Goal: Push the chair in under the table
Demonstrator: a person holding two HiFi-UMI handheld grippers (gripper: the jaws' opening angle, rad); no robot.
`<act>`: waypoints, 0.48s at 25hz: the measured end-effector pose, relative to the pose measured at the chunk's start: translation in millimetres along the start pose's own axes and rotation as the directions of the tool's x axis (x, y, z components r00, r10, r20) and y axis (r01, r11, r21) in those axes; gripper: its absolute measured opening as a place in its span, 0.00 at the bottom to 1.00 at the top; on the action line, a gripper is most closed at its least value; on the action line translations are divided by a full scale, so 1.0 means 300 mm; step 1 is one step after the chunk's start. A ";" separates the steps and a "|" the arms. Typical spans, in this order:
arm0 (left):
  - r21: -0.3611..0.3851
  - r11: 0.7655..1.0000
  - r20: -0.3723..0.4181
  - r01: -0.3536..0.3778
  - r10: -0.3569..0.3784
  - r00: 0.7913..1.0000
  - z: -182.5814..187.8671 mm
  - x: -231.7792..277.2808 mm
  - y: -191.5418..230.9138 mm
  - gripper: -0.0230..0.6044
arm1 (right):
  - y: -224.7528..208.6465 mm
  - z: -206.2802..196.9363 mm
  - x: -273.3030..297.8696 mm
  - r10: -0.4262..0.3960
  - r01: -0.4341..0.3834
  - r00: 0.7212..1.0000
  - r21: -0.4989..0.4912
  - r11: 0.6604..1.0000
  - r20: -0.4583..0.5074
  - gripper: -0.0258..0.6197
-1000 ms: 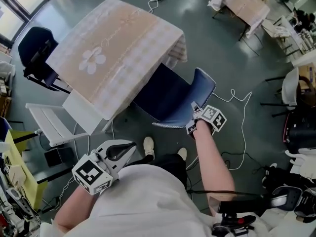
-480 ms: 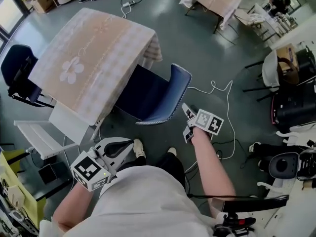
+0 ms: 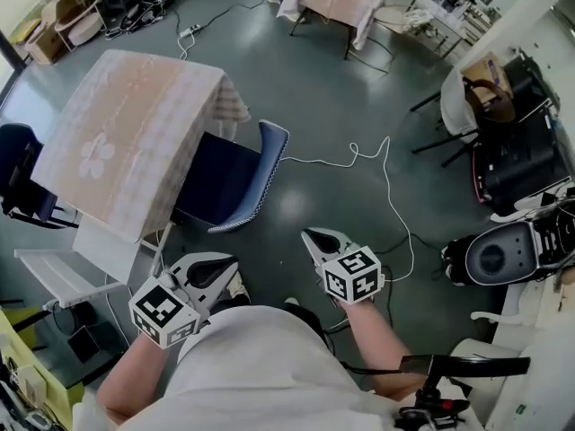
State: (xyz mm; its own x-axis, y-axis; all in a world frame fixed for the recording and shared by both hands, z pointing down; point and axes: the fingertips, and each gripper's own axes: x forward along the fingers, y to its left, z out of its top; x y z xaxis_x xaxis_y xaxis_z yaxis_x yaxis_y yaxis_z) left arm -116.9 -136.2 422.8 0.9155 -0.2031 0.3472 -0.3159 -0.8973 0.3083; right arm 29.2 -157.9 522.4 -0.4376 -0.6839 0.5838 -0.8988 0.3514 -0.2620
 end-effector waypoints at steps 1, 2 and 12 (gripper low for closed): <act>0.003 1.000 -0.007 0.001 -0.001 1.000 -0.001 0.027 -0.036 0.05 | 0.017 -0.003 -0.040 0.018 -0.018 1.000 -0.031 0.999 0.006 0.06; 0.007 1.000 -0.014 0.002 -0.001 1.000 -0.002 0.056 -0.073 0.05 | 0.029 -0.003 -0.083 0.034 -0.033 0.999 -0.064 0.997 0.015 0.06; 0.002 0.999 -0.037 -0.040 0.040 0.999 -0.012 0.220 -0.428 0.05 | 0.082 -0.064 -0.417 0.180 -0.161 0.980 -0.207 0.965 0.079 0.06</act>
State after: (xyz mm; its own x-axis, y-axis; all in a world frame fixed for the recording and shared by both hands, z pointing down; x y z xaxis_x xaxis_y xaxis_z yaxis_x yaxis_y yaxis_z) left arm -16.7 -33.0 409.2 0.8923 -0.2247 0.3916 -0.3520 -0.8893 0.2918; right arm 62.3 -51.7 457.7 -0.5933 -0.6574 0.4646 -0.7915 0.5815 -0.1879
